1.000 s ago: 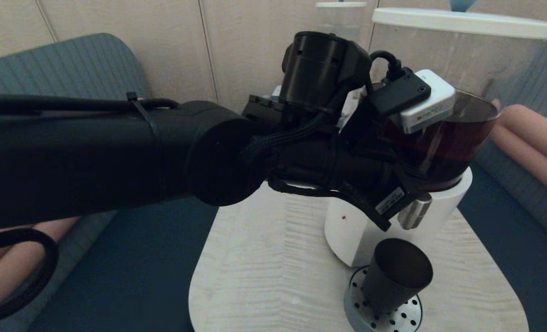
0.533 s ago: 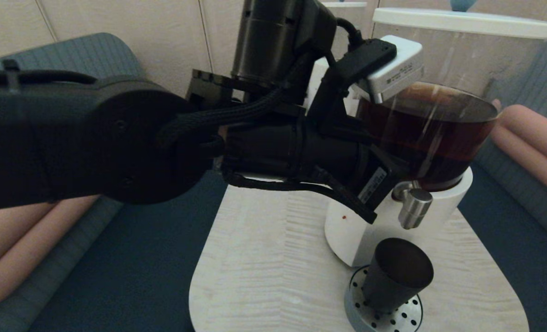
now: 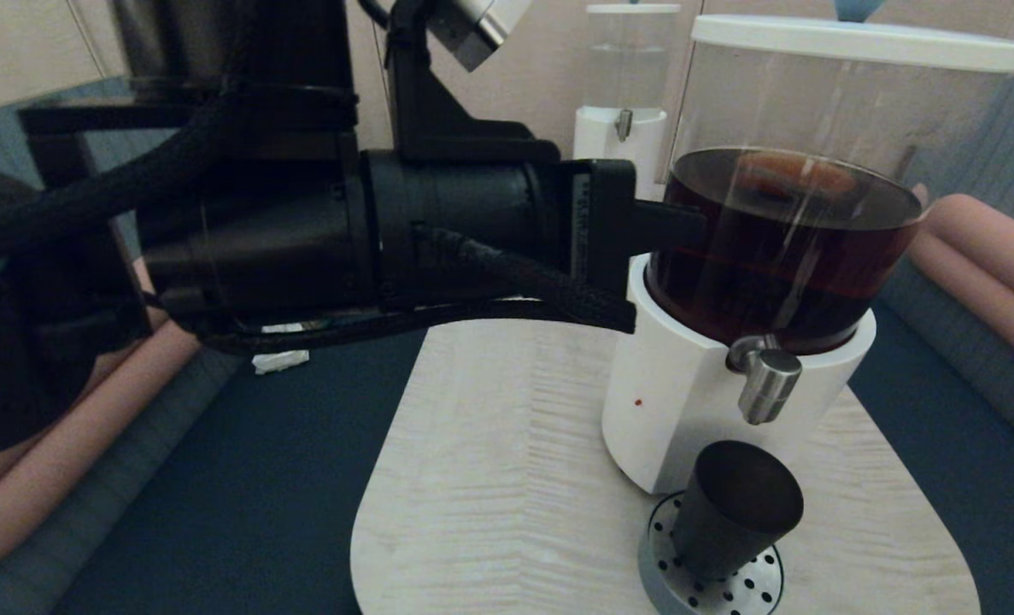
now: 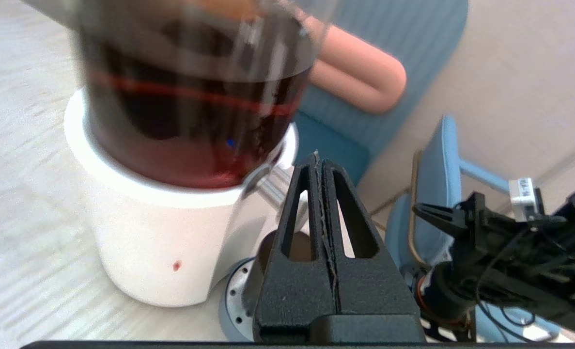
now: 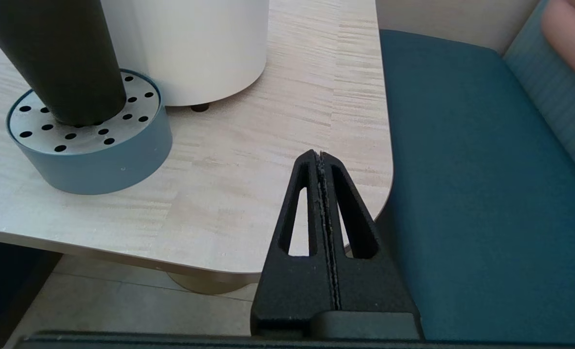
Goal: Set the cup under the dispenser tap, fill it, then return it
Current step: Place the cup next to the water dispenser
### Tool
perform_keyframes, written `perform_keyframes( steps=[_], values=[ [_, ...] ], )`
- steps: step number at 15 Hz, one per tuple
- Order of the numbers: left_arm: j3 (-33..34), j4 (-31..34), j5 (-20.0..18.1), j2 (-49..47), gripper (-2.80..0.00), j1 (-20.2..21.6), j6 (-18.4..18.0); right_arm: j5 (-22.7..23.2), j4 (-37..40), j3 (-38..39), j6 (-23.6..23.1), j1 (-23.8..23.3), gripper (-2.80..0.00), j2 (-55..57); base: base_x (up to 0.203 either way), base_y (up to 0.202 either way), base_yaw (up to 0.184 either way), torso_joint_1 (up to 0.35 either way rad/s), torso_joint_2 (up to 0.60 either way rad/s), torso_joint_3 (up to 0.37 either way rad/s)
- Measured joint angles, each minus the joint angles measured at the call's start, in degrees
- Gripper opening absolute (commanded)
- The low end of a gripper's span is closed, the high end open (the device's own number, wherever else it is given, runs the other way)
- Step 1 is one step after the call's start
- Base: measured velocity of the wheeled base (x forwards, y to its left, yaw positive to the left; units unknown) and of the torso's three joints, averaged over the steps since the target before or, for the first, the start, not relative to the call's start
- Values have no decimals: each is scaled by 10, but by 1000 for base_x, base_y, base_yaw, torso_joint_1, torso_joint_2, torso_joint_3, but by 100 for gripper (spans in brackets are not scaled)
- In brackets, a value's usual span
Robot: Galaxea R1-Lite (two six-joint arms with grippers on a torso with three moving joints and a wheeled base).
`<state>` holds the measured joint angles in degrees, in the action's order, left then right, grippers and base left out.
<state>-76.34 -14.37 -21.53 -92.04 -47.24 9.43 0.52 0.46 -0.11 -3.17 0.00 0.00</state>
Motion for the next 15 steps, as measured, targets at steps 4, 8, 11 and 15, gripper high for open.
perform_keyframes(
  steps=[4,8,11,15],
  values=[
    [217,-138,-2,55,-280,38,-40,0,0,0,0,0,-280,0,0,0,0,0,0,0],
    [426,-351,-3,84,-280,66,-85,0,0,0,0,0,-280,0,0,0,0,0,0,0],
    [501,-518,-3,67,-280,72,-95,0,0,0,0,0,-280,0,0,0,0,0,0,0],
    [547,-655,-4,14,-280,73,-96,0,0,0,0,0,-280,0,0,0,0,0,0,0]
  ],
)
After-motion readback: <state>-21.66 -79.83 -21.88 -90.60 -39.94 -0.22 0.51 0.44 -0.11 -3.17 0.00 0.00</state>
